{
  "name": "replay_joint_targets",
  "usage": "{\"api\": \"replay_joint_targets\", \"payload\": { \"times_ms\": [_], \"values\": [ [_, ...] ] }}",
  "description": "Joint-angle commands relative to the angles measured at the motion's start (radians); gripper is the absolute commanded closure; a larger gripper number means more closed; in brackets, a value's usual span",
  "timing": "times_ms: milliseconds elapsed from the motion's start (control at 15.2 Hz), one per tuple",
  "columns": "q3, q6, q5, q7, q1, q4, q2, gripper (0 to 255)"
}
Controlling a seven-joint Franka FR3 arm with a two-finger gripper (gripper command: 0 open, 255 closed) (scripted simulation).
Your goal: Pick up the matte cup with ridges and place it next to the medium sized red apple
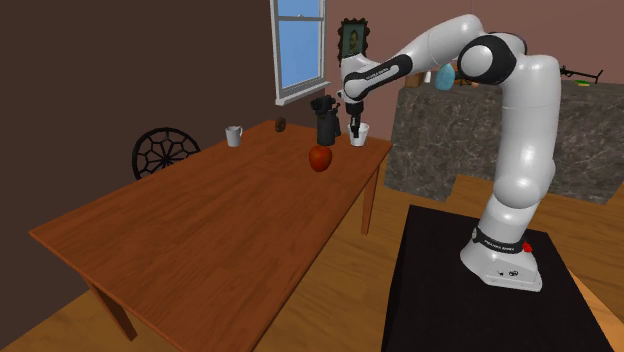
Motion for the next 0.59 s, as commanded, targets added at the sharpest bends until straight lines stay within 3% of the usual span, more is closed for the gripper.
{"api": "replay_joint_targets", "payload": {
  "times_ms": [0,528],
  "values": [
    [0.001,0.025,-0.002,0.007,0.001,-0.015,0.010,255],
    [-0.001,0.116,-0.009,0.026,0.000,-0.066,0.052,255]
  ]
}}
